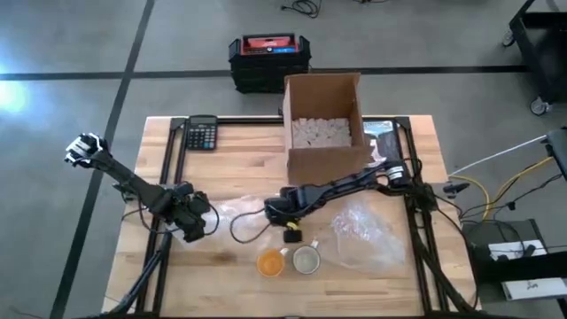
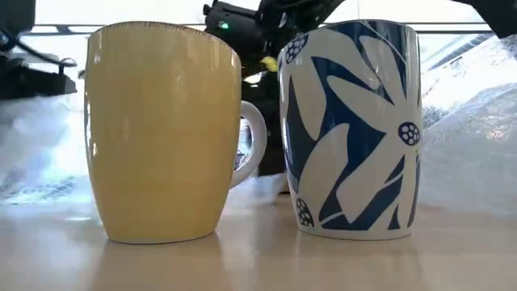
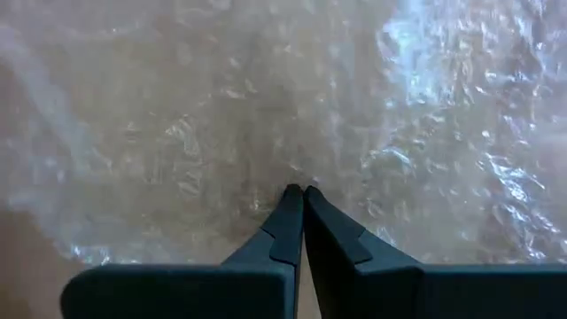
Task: Wrap mug
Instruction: Prepare the left transparent bubble wrap
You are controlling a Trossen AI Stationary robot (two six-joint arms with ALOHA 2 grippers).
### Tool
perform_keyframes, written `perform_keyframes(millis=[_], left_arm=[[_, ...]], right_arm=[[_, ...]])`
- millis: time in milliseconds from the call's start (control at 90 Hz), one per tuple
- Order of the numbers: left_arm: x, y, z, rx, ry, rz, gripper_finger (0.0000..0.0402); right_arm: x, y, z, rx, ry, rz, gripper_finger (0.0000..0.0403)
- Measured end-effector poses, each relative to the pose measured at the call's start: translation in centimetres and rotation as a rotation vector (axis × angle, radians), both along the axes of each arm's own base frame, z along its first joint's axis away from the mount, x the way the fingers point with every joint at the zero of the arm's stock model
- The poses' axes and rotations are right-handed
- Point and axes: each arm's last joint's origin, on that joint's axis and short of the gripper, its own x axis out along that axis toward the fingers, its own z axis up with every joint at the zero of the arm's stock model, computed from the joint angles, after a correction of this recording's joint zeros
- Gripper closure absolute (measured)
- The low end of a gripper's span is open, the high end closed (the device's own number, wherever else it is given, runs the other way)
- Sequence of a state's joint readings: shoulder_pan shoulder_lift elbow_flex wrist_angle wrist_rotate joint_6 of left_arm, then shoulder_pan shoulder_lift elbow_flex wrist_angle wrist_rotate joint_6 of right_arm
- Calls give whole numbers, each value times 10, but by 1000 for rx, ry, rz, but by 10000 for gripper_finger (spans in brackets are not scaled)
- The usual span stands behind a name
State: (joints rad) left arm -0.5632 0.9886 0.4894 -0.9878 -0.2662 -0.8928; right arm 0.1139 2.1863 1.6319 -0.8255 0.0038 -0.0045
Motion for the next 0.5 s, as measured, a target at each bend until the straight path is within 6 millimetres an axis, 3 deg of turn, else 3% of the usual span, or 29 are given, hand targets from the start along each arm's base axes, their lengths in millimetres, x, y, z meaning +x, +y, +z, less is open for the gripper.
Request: perform_keyframes(millis=[267,500], left_arm=[[-9,4,-15,-22,65,37,402],[-3,0,-4,-33,39,39,402]], right_arm=[[-34,-10,11,-53,319,86,403],[-53,-10,25,-60,478,109,403]])
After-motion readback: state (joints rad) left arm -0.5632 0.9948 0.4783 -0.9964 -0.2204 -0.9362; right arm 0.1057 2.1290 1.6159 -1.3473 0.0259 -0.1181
